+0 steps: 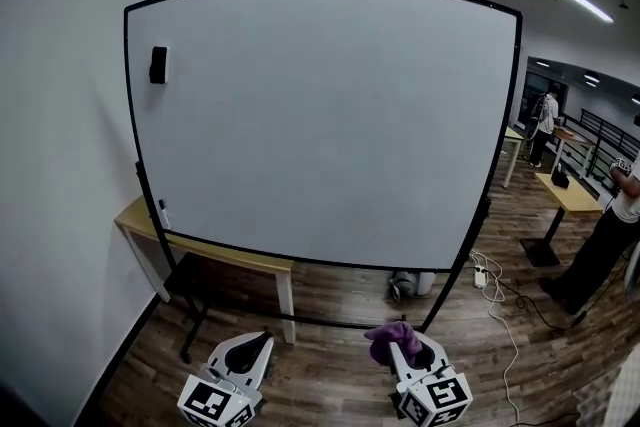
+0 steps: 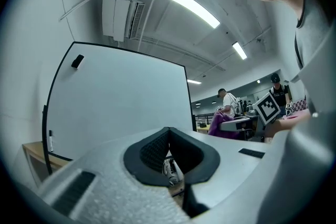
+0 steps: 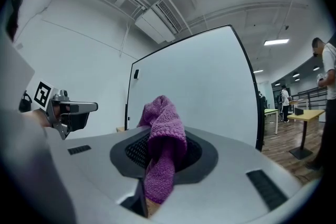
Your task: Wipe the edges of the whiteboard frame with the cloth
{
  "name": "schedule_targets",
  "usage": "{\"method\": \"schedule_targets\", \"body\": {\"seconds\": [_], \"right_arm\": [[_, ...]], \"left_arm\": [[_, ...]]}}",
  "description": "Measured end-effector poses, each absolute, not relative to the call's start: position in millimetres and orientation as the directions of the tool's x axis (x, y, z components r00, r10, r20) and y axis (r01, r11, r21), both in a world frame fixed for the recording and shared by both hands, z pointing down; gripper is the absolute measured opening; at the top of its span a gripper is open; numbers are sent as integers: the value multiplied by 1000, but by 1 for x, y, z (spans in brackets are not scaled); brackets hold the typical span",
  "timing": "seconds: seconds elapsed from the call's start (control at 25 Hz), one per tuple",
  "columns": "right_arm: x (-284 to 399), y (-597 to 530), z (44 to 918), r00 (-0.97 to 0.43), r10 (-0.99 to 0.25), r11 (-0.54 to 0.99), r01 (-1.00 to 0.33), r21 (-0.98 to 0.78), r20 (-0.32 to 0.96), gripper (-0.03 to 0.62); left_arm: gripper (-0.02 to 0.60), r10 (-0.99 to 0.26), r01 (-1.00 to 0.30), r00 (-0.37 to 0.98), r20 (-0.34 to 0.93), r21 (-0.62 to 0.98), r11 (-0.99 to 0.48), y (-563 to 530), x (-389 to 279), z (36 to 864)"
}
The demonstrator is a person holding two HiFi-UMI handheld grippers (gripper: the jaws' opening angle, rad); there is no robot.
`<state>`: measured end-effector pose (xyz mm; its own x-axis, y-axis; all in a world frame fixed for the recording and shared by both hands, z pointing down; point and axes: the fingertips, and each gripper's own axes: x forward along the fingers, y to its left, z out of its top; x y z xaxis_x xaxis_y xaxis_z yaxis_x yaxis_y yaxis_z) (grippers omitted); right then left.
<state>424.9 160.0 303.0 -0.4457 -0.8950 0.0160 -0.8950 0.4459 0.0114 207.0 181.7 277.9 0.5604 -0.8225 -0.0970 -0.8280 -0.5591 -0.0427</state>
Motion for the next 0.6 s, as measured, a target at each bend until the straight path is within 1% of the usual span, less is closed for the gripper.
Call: {"method": "schedule_targets", "body": {"seconds": [0.24,0.4,0.6], "right_arm": [[432,176,300,-491,-871,491,-871,26,15,78],[437,186,290,-497,-868,497,-868,16,0,78],[446,194,298,-525,-851,525,-851,15,-8,77]], "left_arm": [[17,-850,-855,518,-97,-41,-517,205,216,277],[17,-859,-864,503,-98,-46,-501,217,225,275],[17,-862,-867,498,-94,-50,-496,225,236,274]]}}
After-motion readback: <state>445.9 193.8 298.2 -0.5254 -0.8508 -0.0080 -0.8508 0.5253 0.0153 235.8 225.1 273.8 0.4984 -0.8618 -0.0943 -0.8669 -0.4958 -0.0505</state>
